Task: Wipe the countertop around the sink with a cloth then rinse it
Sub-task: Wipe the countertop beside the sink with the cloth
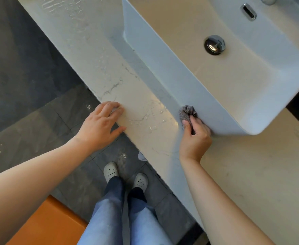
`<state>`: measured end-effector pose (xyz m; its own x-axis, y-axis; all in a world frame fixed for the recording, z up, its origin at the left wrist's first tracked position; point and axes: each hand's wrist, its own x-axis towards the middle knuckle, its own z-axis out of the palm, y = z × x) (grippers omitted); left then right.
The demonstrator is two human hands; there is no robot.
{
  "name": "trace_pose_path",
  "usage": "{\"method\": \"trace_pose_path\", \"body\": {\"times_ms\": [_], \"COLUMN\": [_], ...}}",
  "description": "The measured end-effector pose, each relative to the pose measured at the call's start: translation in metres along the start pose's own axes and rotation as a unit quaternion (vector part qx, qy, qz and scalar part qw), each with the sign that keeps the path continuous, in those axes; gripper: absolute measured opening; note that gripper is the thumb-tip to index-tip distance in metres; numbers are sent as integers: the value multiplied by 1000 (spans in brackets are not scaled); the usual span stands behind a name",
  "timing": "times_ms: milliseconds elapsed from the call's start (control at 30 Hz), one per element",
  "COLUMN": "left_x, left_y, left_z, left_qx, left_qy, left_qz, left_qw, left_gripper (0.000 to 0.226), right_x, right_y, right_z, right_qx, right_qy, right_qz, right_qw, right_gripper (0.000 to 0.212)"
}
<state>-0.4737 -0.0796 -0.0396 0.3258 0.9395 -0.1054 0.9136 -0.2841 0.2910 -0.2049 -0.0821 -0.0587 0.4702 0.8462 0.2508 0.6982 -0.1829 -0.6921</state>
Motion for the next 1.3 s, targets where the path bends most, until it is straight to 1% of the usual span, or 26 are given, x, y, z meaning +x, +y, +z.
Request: {"method": "trace_pose_path", "body": {"times_ms": [100, 200, 400, 500, 633, 767, 833, 900, 933, 1000, 1067, 1133, 1200, 1300], "left_x": [0, 0, 1, 2, 4, 9, 12, 14, 15, 14, 12, 11, 11, 10], "left_y": [-1, -3, -9, -11, -18, -33, -34, -33, -32, -32, -31, -29, -27, -27], "left_z": [1, 2, 3, 3, -2, -10, -16, -20, -21, -21, -20, -19, -17, -15], "left_qx": [-1, 0, 4, -2, -23, -23, -30, -38, -41, -43, -47, -51, -50, -54], "left_qy": [4, 8, 7, 10, 20, -8, -12, -13, -14, -10, -5, -1, -1, -2], "left_qz": [5, 11, 24, 30, 45, 87, 95, 96, 95, 93, 81, 66, 61, 64], "left_qw": [1000, 1000, 1000, 999, 999, 996, 995, 995, 995, 995, 996, 996, 997, 997], "left_gripper": [64, 63, 63, 61, 49, 49, 48, 47, 47, 48, 49, 51, 53, 52], "right_x": [-1, 3, 6, -13, -55, -85, -95, -99, -98, -86, -60, -29, -3, 10], "right_y": [-7, -15, -16, -21, -36, -49, -59, -68, -71, -74, -68, -55, -40, -27], "right_z": [8, 15, 18, 14, 9, 5, -1, -8, -12, -17, -17, -11, -3, 9], "right_qx": [4, -2, -19, -25, -3, 15, 47, 85, 101, 118, 112, 76, 30, -20], "right_qy": [4, -15, -26, -61, -127, -177, -216, -235, -222, -166, -106, -62, -42, -39], "right_qz": [10, -16, -33, -57, -67, -97, -86, -34, -4, 31, 36, 31, 28, 16], "right_qw": [1000, 1000, 999, 996, 990, 979, 971, 968, 970, 979, 987, 995, 998, 999], "right_gripper": [25, 26, 27, 29, 29, 29, 30, 32, 34, 40, 39, 33, 30, 26]}}
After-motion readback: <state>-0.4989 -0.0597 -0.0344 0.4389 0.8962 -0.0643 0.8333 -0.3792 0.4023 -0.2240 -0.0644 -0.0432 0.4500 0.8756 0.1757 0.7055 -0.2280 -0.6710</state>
